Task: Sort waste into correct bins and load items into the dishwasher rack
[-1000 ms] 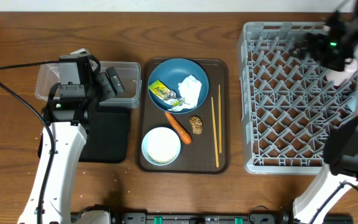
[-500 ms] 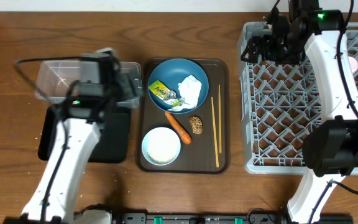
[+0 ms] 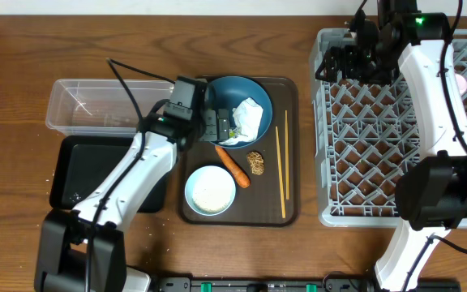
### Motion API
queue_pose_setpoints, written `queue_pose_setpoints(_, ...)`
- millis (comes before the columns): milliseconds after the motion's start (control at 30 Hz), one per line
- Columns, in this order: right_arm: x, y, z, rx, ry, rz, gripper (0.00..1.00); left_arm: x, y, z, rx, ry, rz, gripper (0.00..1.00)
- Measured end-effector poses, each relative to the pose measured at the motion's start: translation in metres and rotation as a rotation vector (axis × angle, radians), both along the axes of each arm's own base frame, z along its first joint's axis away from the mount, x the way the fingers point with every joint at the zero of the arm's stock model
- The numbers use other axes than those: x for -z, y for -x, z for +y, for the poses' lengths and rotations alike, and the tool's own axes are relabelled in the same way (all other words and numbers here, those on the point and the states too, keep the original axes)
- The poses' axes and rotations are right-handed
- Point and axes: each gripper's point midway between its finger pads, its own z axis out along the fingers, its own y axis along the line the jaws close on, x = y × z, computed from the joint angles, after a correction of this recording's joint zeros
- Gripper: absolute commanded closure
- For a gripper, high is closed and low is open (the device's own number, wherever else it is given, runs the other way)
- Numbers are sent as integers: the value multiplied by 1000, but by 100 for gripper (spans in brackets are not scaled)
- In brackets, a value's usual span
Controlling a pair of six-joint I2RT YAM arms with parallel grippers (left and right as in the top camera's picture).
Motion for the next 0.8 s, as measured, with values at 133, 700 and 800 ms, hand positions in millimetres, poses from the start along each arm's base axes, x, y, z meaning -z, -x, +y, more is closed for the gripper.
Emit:
queue_pose_setpoints(133,0,0,0,0,0,0,1,7,0,-11,24,-1,3,3)
queue_pose_setpoints(700,0,1,-1,1,1,3,1,25,-1,-37,79,26,20,65)
queue_pose_setpoints(800,0,1,-1,2,1,4,1,26,0,-36,80,22,27,68)
